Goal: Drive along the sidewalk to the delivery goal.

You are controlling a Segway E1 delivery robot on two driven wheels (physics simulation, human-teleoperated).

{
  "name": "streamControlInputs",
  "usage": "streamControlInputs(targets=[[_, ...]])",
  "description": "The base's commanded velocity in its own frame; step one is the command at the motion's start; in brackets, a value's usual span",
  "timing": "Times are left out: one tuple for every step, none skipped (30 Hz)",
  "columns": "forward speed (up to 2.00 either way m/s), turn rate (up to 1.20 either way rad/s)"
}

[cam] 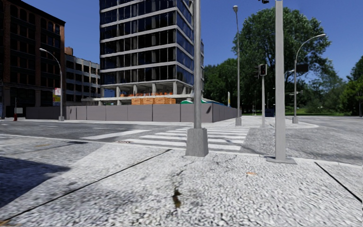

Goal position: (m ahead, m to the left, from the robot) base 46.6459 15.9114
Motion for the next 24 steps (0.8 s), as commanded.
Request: streamControlInputs(targets=[[2.00, 0.60], [2.00, 0.60], [2.00, 0.60], [2.00, 0.60], [2.00, 0.60], [2.00, 0.60], [2.00, 0.60], [2.00, 0.60], [2.00, 0.60], [2.00, 0.60], [2.00, 0.60], [2.00, 0.60], [2.00, 0.60], [2.00, 0.60], [2.00, 0.60], [2.00, 0.60], [2.00, 0.60], [2.00, 0.60], [2.00, 0.60], [2.00, 0.60], [2.00, 0.60], [2.00, 0.60], [2.00, 0.60], [2.00, 0.60]])
